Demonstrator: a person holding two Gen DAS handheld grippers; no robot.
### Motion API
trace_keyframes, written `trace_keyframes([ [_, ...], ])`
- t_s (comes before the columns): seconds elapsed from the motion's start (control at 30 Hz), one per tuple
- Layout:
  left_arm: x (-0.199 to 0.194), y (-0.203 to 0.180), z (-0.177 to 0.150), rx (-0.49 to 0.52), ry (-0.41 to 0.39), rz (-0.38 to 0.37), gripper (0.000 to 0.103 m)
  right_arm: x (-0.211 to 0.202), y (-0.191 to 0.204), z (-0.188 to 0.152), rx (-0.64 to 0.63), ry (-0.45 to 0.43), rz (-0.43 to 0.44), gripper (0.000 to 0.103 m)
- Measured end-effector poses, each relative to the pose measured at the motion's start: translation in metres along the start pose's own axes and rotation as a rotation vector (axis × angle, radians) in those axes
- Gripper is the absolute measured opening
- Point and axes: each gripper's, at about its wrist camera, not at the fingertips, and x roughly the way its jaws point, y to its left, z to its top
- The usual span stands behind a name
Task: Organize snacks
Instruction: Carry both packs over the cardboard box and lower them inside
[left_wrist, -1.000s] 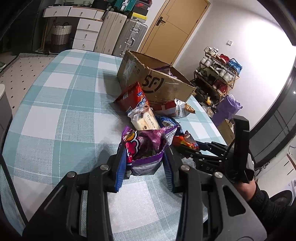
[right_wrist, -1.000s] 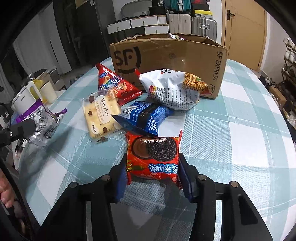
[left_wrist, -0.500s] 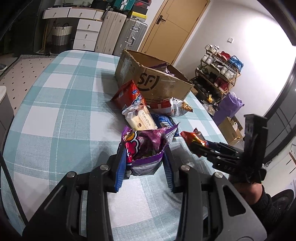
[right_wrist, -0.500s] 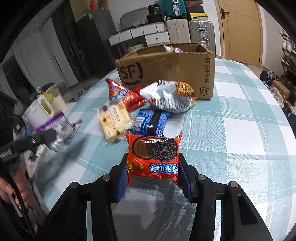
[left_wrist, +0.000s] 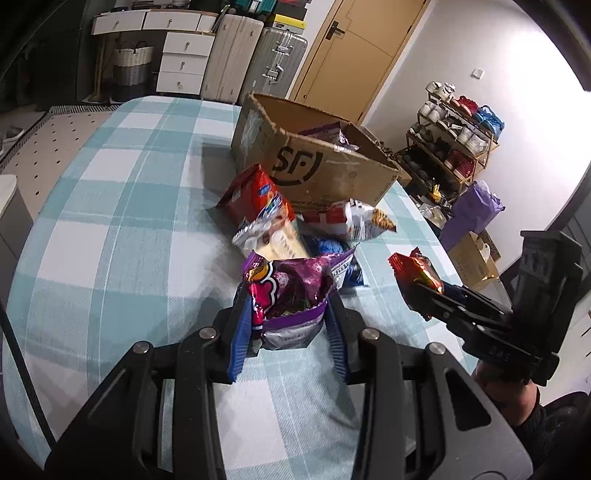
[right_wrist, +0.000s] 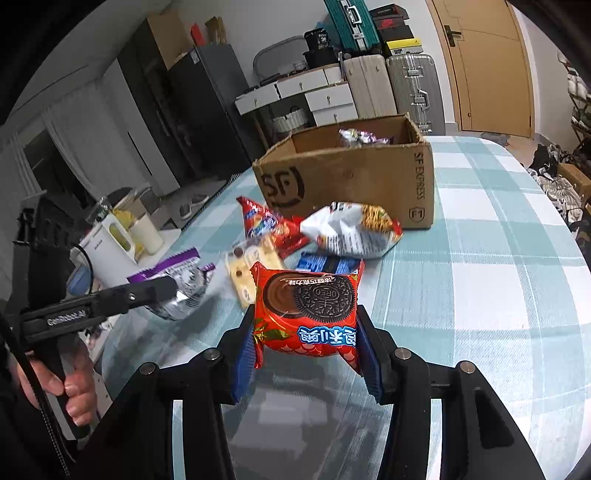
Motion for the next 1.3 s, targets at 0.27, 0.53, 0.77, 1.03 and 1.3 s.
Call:
trace_keyframes([
  [0.27,0.012,-0.02,0.032,0.029,-0.032,-0.014,0.034,-0.01,0.0,0.028,-0.034,-0.064,0.043,0.049],
  [0.53,0.016,-0.041,0.081,0.088,-0.079,-0.008,0.034,-0.02,-0.001,0.072,-0.079,-0.133,0.044,0.049],
  [0.77,0.024,-0.05,0.128,0.12,-0.087,0.003,0.034,-0.014,-0.001,0.112,-0.129,-0.144,0.029,0.049],
  [1.03,0.044,-0.052,0.181,0.133,-0.078,0.028,0.034,-0.001,-0.004,0.164,-0.149,-0.16,0.034,0.049],
  [1.3,0.072,-0.053,0.225,0.148,-0.052,0.03,0.034,0.027,-0.018,0.206,-0.144,-0.131,0.029,0.049],
])
